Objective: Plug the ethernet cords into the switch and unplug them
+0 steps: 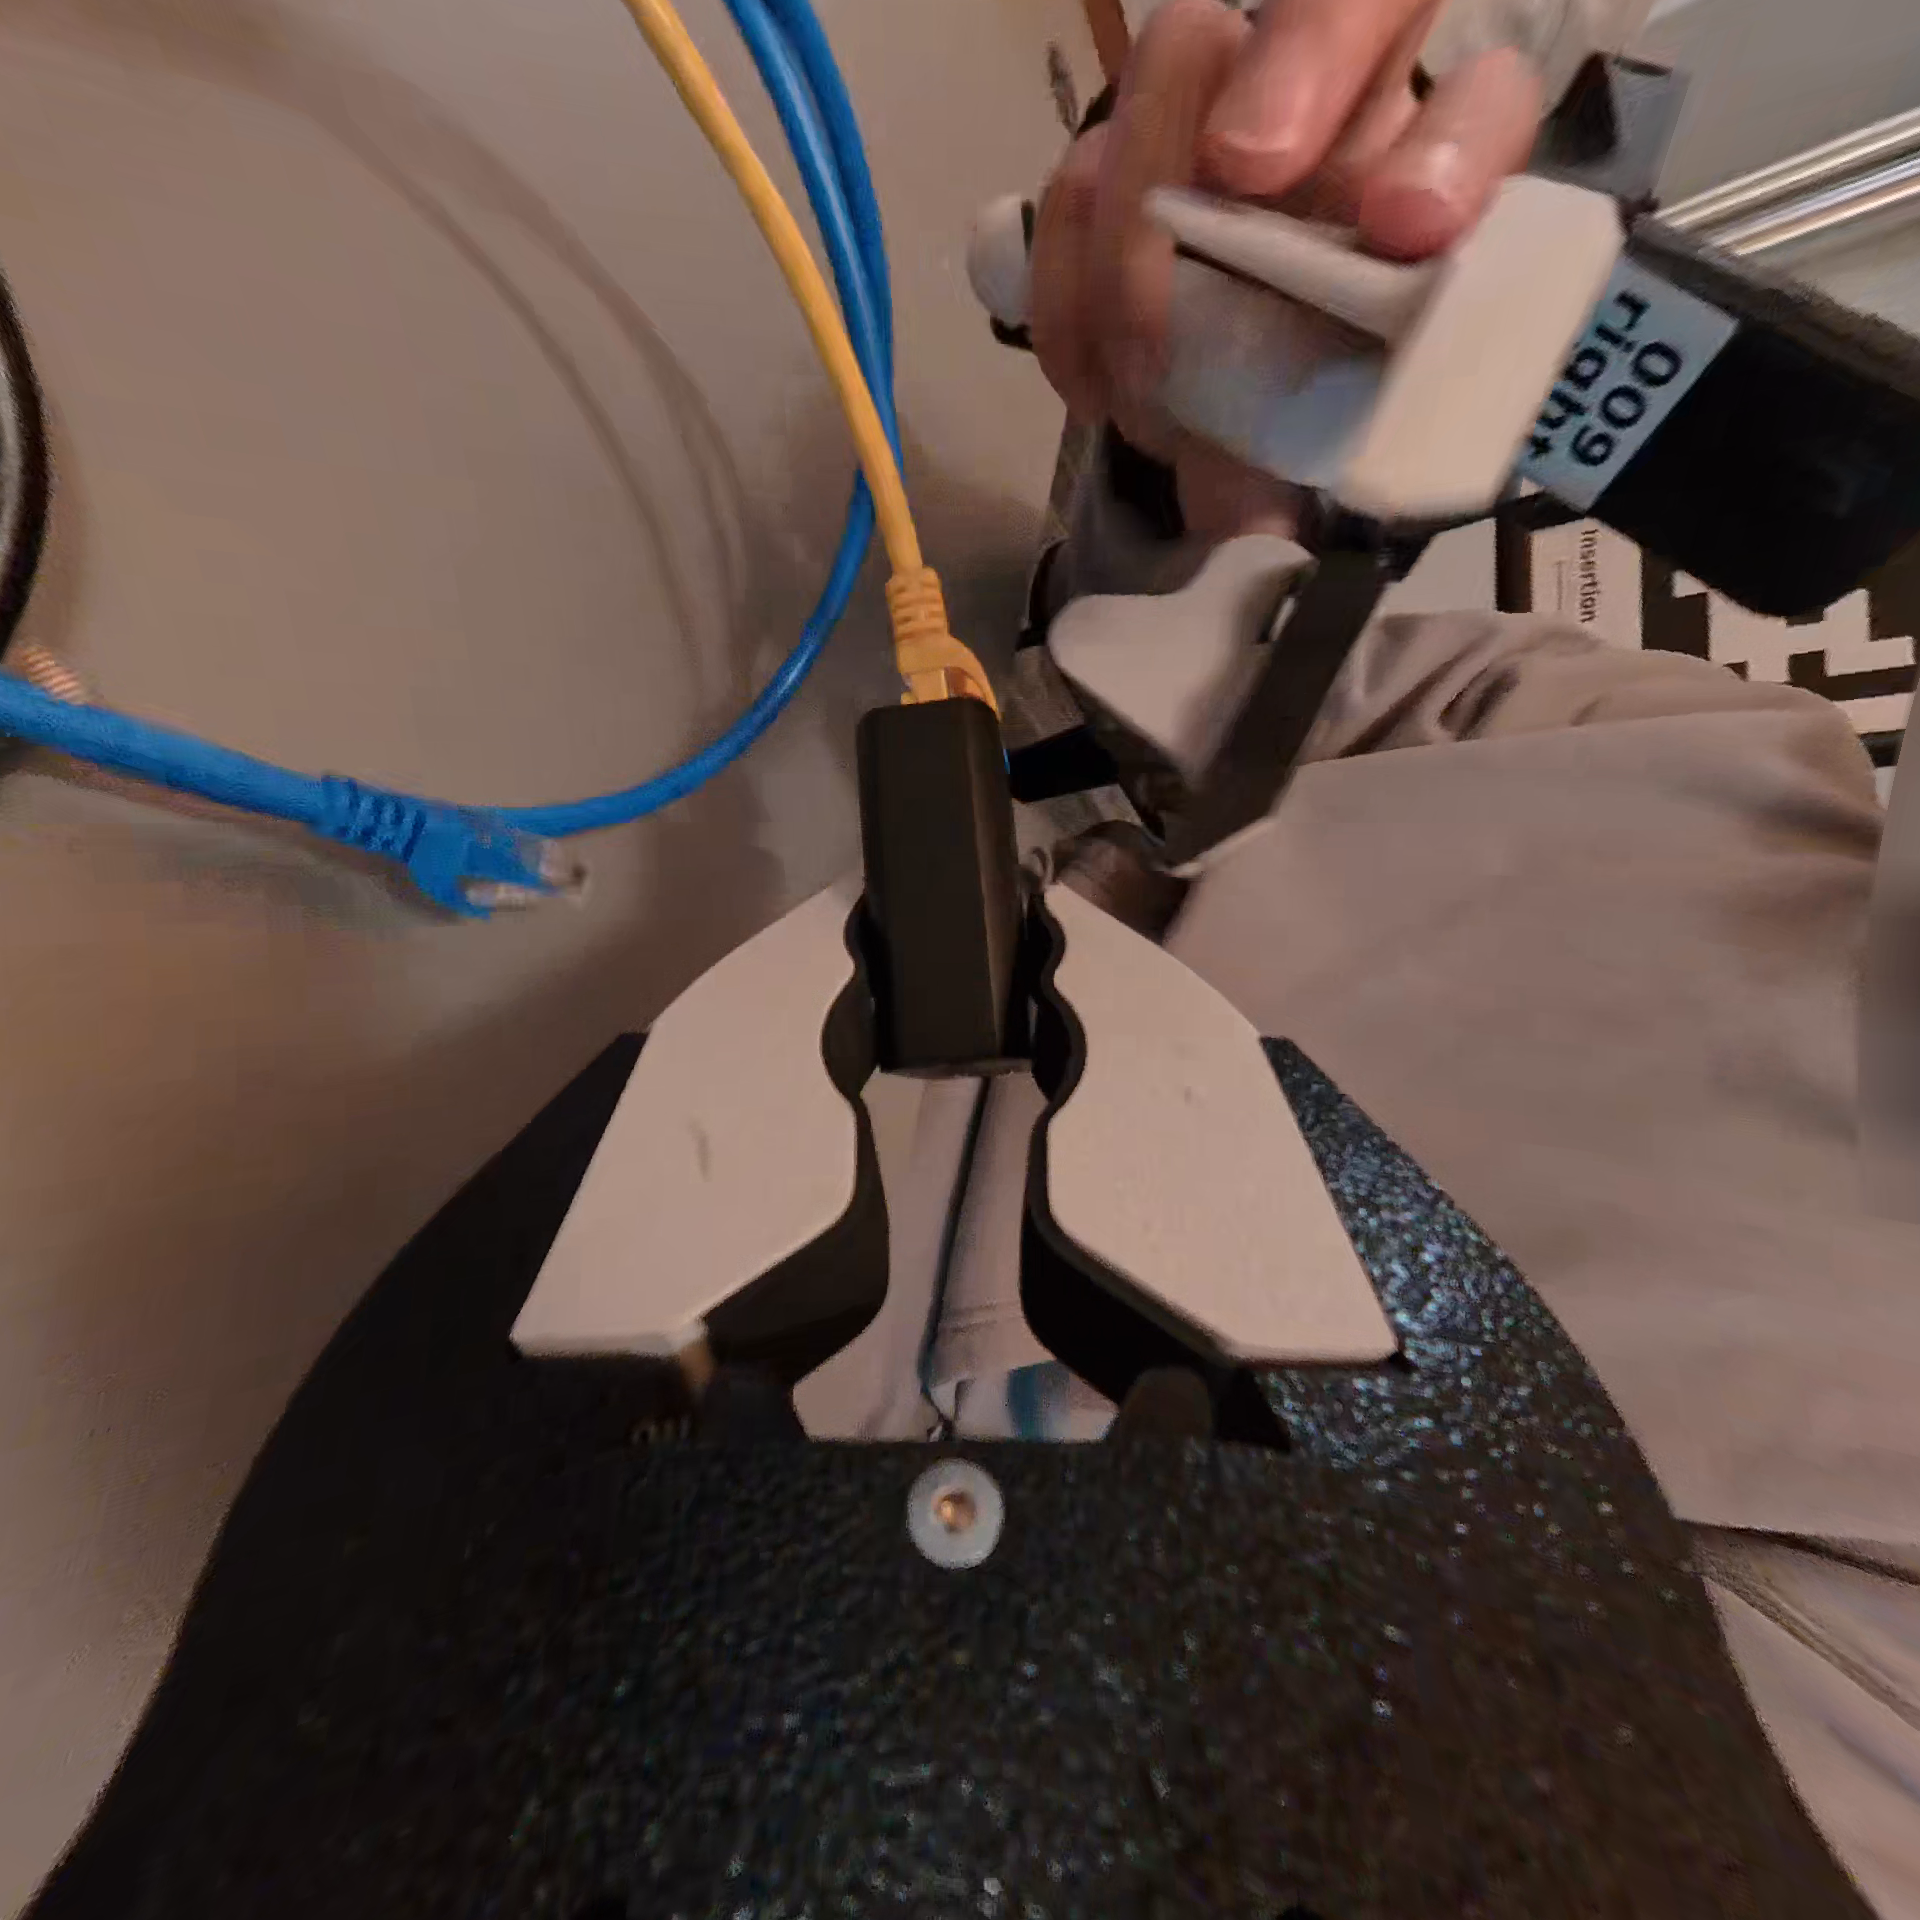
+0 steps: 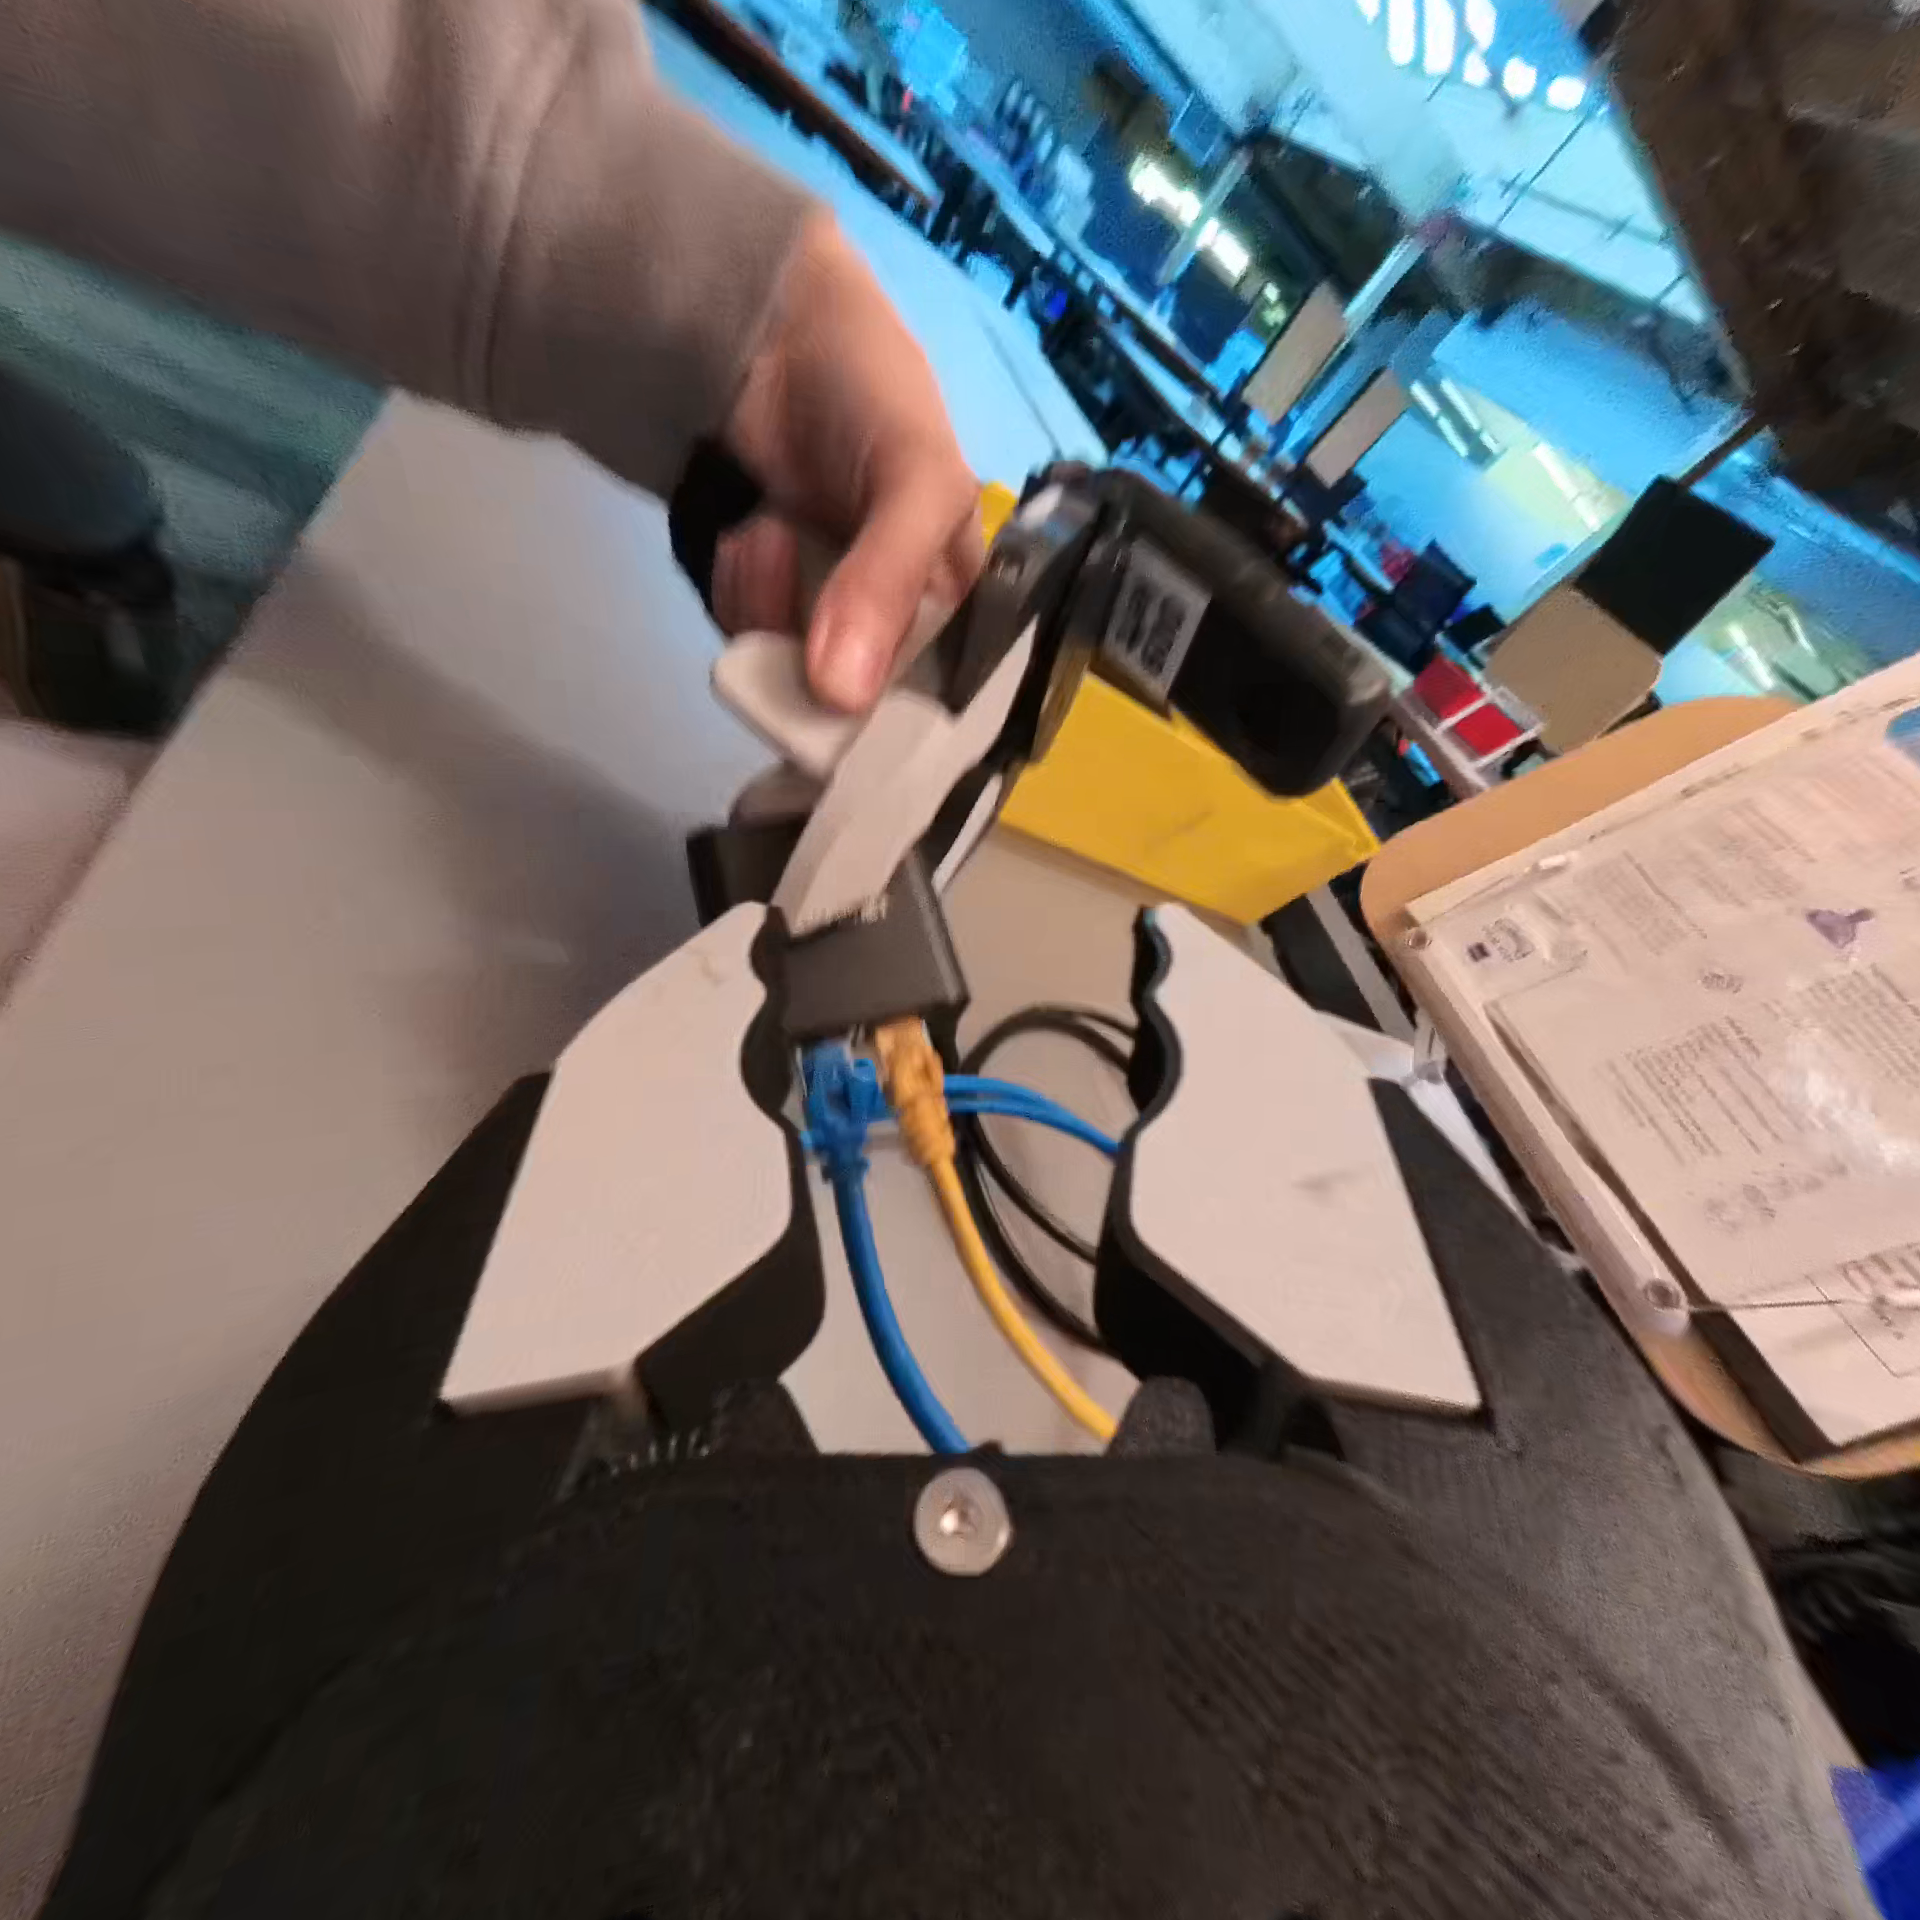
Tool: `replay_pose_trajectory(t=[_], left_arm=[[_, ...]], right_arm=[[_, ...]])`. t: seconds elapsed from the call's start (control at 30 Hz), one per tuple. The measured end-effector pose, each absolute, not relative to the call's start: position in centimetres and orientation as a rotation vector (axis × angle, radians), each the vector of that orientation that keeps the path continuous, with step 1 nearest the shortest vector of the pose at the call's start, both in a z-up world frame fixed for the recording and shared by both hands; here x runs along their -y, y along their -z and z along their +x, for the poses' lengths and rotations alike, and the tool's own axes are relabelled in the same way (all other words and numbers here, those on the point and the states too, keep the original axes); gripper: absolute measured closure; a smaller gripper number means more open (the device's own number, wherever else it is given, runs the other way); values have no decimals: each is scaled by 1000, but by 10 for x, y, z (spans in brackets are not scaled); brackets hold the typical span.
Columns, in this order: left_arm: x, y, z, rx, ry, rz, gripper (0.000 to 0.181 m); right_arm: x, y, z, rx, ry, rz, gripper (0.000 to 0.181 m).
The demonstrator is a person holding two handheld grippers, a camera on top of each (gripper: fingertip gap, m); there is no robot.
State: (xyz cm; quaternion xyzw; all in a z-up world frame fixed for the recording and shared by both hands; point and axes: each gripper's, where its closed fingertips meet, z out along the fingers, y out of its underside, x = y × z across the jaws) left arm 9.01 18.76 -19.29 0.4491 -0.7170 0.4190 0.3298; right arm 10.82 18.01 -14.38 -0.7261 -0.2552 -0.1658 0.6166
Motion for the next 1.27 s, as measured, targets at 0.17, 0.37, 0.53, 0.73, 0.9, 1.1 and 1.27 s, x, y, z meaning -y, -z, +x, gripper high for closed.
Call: replay_pose_trajectory(t=[0.17,0.37,0.53,0.73,0.9,1.1,1.27], left_arm=[[-172,172,92,1845,-1176,1021,156],[-166,167,87,1806,-1175,879,156],[-163,176,92,1808,-1165,852,155],[-160,178,98,1798,-1157,823,156],[-167,173,127,1791,-1303,1006,154],[-238,137,171,2139,-1810,1324,156],[-270,199,164,2792,-1476,1301,145]], right_arm=[[-185,166,103,516,167,-1768,93],[-190,175,98,538,139,-1659,118],[-188,175,97,461,-35,-1577,118],[-187,173,101,435,-13,-1525,118],[-187,179,123,348,37,-1596,118],[-148,142,174,160,53,-1519,119],[-145,149,181,142,-15,-1473,119]])
